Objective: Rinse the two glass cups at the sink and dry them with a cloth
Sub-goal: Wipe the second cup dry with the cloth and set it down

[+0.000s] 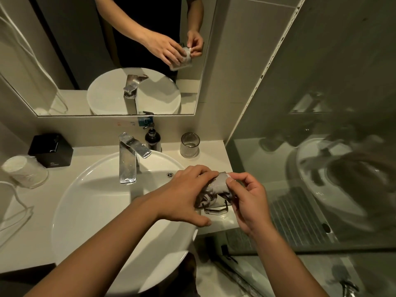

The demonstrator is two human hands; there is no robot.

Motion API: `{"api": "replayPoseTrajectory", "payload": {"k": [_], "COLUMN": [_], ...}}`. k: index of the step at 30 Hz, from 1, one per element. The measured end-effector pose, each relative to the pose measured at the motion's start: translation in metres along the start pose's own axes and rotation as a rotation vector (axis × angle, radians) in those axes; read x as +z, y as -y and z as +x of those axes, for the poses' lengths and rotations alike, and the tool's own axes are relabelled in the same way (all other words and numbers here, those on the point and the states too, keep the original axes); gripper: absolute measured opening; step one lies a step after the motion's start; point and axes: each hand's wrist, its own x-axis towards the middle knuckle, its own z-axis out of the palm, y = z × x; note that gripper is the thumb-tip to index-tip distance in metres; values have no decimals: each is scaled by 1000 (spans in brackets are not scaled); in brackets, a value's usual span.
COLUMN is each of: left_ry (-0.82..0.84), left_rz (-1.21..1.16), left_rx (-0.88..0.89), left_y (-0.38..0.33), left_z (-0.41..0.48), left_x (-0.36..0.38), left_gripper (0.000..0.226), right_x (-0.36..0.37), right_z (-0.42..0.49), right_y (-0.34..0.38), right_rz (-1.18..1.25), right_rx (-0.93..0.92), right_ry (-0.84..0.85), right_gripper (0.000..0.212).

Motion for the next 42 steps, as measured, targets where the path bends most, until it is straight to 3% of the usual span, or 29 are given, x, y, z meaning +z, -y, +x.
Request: {"api": "replayPoseTrajectory", "payload": {"k": [4, 8, 12, 17, 20, 25, 30, 33, 35, 38, 42], "left_ry": [-78, -46, -64, -44, -109, -247, -205, -424, -528, -330, -223], "left_rz": [44, -61, -329, -716, -832, -954, -813, -430, -244, 36, 168], "left_rx": [-15, -61, -183, -239, -280, -388, -445, -396, -213, 1, -15], "left_y": [-1, 0, 4, 16, 21, 15, 6, 2, -3, -5, -6], "left_z": [1, 4, 5, 6, 8, 13, 13, 9, 3, -3, -1], "left_x": [3, -5, -12, -15, -14, -12, -20, -13, -10, -6, 3], "left_gripper": [102, 91, 68, 57, 47, 52, 47, 46, 55, 65, 80], "right_x": [3, -1, -6, -6, -6, 2, 5, 2, 1, 2, 4], "right_z": [-1, -2, -4, -10, -13, -18, -14, -13, -11, -9, -8], "right_y": [1, 4, 8, 16, 18, 19, 17, 14, 11, 8, 7], "right_rz": [28, -29, -50, 24, 70, 132, 131, 64, 11, 7, 4], "right_rx": [37, 23, -3, -21, -16, -26, -18, -24, -41, -43, -39], "right_ry": [17, 72, 143, 224, 226, 219, 162, 131, 104, 71, 59], "right_gripper": [8, 6, 9, 12, 16, 20, 27, 19, 17, 17, 18]}}
